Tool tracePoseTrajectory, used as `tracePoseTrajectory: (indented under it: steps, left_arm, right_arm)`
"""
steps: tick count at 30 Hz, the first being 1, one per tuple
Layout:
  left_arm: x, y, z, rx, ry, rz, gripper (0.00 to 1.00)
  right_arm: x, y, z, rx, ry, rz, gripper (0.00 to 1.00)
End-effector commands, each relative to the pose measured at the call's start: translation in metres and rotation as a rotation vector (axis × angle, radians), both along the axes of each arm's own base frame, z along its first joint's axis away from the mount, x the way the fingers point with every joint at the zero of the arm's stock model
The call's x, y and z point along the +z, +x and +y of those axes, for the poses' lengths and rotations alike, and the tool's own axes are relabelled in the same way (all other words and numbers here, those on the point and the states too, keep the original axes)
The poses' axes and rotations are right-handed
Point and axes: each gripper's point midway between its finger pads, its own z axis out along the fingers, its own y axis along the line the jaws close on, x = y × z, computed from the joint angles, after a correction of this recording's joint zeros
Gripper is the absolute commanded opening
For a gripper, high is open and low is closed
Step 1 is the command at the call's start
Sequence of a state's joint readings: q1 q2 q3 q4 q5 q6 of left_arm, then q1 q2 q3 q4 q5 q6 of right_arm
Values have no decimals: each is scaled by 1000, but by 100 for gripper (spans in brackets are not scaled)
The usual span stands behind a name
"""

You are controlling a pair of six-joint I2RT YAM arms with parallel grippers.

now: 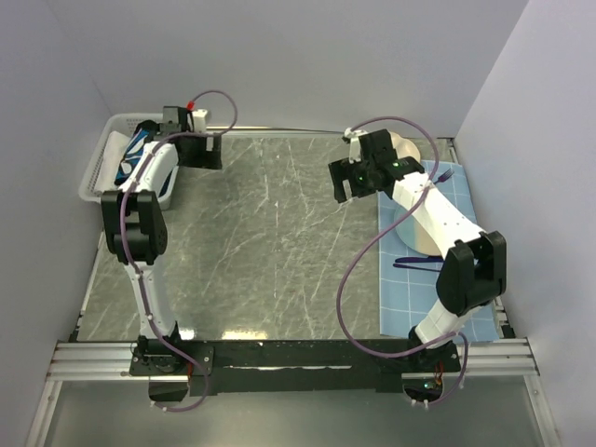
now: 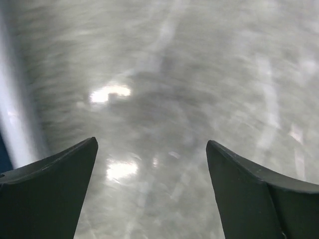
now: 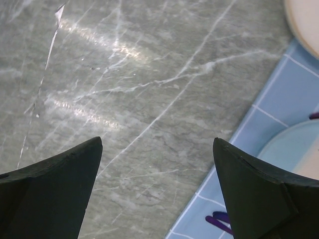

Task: Roll the t-shirts
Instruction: Reset both arms

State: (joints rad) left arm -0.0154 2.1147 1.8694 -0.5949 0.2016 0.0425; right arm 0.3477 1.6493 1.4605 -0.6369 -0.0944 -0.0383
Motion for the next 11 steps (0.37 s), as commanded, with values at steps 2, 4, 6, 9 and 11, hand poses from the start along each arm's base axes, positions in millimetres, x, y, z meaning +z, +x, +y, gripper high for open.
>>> tracePoseTrajectory:
  steps: [2,4,6,9,11]
  left_arm:
    - [92,-49,-86,-256,-86,-180,97]
    - [114,-67,-102,-284,-114,-207,97]
    - [117,-84,-119,-314,-125,-207,97]
    - [117,-110,-132,-369,-116,-202,97]
    - [111,-124,-133,-374,-124,-185,97]
  right_arm:
    - [51,-19,-32,-172,15,-158,100]
    - [60,-29,-40,-179,13,-190,100]
    - [55,-37,-45,-170,-10,-190,100]
    - [49,-50,-41,-93,-10,-173,100]
    - [51,-52,-39,-86,4,-179,100]
